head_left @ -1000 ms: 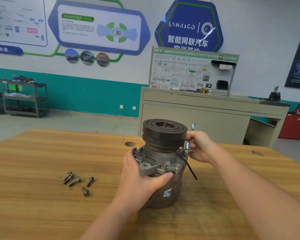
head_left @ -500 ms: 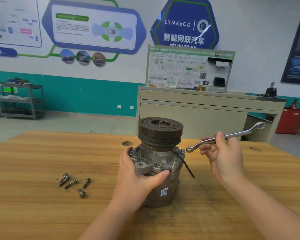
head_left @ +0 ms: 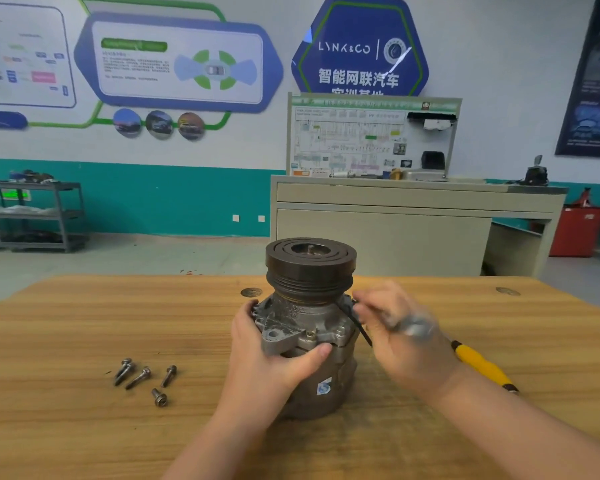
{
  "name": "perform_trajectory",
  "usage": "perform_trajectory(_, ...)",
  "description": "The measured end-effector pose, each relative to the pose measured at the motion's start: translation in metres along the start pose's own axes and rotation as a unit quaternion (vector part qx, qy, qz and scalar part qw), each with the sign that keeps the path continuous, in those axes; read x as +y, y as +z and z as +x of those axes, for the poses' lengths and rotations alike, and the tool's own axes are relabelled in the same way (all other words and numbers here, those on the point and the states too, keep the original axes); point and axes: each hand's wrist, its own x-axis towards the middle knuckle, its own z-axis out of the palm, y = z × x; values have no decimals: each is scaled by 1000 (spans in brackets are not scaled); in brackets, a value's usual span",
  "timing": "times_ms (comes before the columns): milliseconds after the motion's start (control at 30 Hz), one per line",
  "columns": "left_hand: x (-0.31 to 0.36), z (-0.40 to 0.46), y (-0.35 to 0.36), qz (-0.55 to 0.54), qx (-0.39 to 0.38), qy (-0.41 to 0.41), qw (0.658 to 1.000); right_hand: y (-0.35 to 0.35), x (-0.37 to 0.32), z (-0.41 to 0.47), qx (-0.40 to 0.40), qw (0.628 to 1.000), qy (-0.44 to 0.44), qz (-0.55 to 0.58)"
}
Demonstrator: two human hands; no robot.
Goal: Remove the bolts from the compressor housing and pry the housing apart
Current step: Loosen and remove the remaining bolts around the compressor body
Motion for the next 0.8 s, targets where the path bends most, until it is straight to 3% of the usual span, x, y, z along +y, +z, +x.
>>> perform_trajectory(67,0,1,0,0,-3,-1,1000,2,-2,-7,1,998,-50,-45)
perform_trajectory(100,0,1,1,-1,-3,-1,1000,4,-5,-10,28,999,-20,-26)
perform_trajectory(167,-1,1,1,-5,-3,-5,1000,11,-14,-10,122,982,113,88)
perform_trajectory(200,-1,1,0,-6,-4,-7,1000,15,-16,-8,185,953,189,145)
perform_trajectory(267,-1,0,0,-7,-6,-9,1000,19,-14,2,307,856,332,249)
perform_trajectory(333,-2,0,0,-9,-7,-8,1000,17,1,13,371,743,460,315)
perform_trajectory(433,-2,0,0,-9,-4,-6,1000,15,33,30,322,599,592,433)
perform_trajectory(500,-1,1,0,-11,-7,-6,1000,19,48,37,226,546,641,491)
perform_trajectory(567,0,1,0,-14,-11,-8,1000,21,57,40,142,530,655,520)
perform_trajectory(633,0,0,0,-16,-12,-9,1000,19,61,41,127,510,652,547)
perform_trajectory(733,-1,1,0,-20,-11,-7,1000,9,56,40,245,465,611,592)
perform_trajectory(800,-2,1,0,-19,-8,-8,1000,1,46,34,302,496,586,565)
